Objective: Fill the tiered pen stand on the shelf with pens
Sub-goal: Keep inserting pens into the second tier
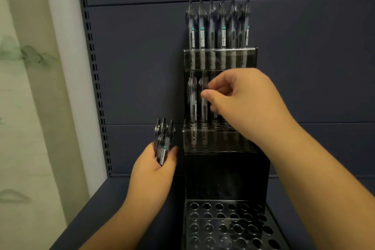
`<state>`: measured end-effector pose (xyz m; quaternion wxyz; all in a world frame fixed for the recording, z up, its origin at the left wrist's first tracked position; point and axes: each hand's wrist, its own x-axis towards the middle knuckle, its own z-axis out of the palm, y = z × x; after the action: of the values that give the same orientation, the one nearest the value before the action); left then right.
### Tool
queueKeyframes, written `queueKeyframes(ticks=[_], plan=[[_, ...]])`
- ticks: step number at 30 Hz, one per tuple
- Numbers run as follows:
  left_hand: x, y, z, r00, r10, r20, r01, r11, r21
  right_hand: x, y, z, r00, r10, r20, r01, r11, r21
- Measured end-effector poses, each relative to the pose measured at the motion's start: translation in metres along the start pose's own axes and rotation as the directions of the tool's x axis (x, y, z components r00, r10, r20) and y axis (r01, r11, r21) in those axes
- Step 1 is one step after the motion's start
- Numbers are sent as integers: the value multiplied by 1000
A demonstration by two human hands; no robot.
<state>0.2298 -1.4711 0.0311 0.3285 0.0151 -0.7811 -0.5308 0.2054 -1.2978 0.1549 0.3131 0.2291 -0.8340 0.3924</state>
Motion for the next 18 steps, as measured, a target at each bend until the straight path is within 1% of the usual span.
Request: queueKeyframes(ticks=[2, 4, 6, 7, 9, 12, 14, 18], plan=[[0, 0, -1, 1000, -1, -10, 1, 1000, -9, -4, 0, 1, 1000, -1, 24, 3, 998, -68], [1, -1, -2, 1000, -4, -18, 4, 1000, -11, -8, -4, -2, 1000, -28, 0, 28, 990, -139], [2, 0, -3, 1000, -4, -28, 3, 1000, -16, -12, -10, -4, 998, -58, -3, 56, 983, -173], [2, 0, -4, 999, -1, -35, 1, 1000, -18, -14, -13, -4, 997, -69, 24, 72, 981, -178], [3, 2, -6, 999, 8, -54, -9, 1000, -22, -20, -21, -3, 989, -83, 125, 106, 975, -194], [1, 8, -8, 996, 34, -77, -39, 997, -64, -27, -30, 4, 962, -102, 254, 163, 959, -230], [-1, 13, -9, 995, 61, -79, -70, 990, -119, -31, -32, 11, 950, -127, 286, 201, 949, -244], [-6, 25, -11, 994, 90, -69, -103, 971, -216, -35, -34, 21, 940, -214, 266, 286, 919, -273]])
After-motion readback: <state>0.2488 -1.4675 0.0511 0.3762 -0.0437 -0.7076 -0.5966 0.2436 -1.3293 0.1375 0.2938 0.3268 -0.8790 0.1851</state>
